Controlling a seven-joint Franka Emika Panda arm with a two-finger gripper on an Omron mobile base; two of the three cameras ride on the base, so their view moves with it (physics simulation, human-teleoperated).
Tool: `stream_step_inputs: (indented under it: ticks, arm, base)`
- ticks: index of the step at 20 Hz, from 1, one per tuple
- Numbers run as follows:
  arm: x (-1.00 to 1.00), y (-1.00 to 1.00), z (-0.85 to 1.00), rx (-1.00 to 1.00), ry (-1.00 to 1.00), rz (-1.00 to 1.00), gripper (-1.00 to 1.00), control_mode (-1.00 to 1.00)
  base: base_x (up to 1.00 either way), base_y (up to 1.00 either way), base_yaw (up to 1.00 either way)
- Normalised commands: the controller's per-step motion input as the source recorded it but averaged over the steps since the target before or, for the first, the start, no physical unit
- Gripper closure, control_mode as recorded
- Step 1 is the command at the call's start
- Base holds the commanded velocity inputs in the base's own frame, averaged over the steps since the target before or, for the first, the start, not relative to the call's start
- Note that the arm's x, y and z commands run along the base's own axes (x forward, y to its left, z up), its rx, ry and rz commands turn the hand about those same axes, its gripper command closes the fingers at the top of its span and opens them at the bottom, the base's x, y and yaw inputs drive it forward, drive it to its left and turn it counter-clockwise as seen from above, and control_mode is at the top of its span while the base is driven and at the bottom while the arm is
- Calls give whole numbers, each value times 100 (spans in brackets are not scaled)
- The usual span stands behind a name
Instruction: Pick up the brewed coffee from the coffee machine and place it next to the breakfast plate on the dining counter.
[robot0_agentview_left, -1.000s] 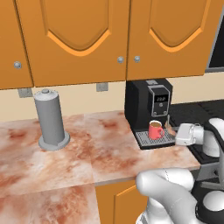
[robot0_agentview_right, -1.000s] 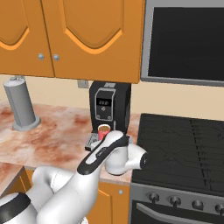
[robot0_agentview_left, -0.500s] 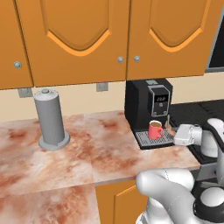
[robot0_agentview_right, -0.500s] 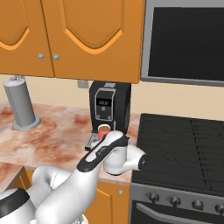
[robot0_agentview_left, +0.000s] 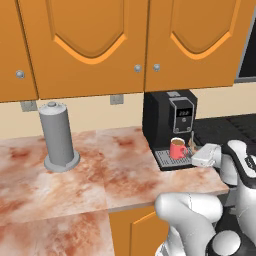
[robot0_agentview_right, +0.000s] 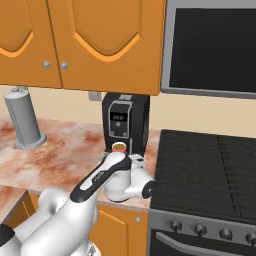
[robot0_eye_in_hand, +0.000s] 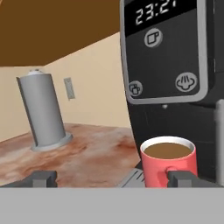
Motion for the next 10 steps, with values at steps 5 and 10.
stream_step_inputs:
  ticks: [5, 10]
  arm:
    - [1, 3, 0, 0, 0, -14, -100, -100]
    - [0, -8, 0, 0, 0, -8, -100, -100]
  base:
    - [0, 0, 0]
    - [0, 0, 0]
